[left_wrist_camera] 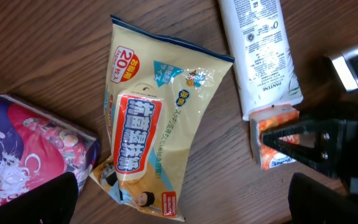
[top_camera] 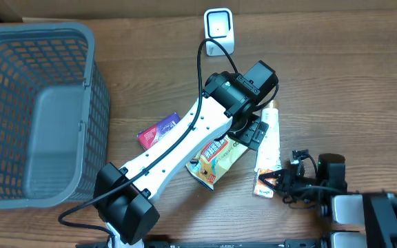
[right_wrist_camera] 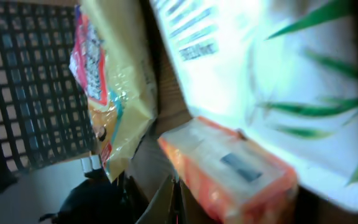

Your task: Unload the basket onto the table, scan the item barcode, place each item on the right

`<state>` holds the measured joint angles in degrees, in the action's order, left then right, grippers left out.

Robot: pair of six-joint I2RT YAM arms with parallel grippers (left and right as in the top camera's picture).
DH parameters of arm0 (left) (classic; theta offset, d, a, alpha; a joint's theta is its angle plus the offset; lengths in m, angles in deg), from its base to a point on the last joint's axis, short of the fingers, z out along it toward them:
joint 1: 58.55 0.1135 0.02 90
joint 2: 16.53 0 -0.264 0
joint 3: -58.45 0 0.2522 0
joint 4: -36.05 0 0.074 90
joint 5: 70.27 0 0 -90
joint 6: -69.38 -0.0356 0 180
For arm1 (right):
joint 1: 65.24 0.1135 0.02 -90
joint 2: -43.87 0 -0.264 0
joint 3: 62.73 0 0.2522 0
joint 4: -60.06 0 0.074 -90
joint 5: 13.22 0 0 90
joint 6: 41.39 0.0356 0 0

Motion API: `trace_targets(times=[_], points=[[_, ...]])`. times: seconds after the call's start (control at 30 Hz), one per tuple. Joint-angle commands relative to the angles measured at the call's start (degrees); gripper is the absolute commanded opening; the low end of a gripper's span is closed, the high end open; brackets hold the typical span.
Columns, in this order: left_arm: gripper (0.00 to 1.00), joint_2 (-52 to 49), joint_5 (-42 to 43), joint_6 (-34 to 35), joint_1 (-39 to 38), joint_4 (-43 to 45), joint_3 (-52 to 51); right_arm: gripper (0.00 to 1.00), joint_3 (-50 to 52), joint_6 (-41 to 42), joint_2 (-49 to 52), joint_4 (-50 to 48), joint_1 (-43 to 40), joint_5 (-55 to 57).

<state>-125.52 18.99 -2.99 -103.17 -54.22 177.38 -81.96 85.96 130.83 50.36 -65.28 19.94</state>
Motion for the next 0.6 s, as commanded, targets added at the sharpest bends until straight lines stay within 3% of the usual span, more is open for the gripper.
trace_targets(times=[0.0, 0.27, 0.5, 0.57], points=[[1.0, 0.4, -0.8, 0.4, 0.0, -0.2, 1.1, 0.04, -1.9, 0.6, 3.4, -0.4, -1.2, -0.3], [1.0, 0.4, -1.0, 0.4, 0.0, -0.2, 1.1, 0.04, -1.9, -0.9, 1.4, -11.2, -1.2, -12.0], [1.0, 0.4, -4.2, 3.3, 0.0, 0.7, 1.1, 0.04, -1.9, 3.5, -9.3, -13.3, -1.2, -17.0], [1.0, 0.4, -4.3, 3.3, 0.0, 1.6, 1.1, 0.19, -1.9, 3.7, -13.0, -13.0, -1.0, -17.0]])
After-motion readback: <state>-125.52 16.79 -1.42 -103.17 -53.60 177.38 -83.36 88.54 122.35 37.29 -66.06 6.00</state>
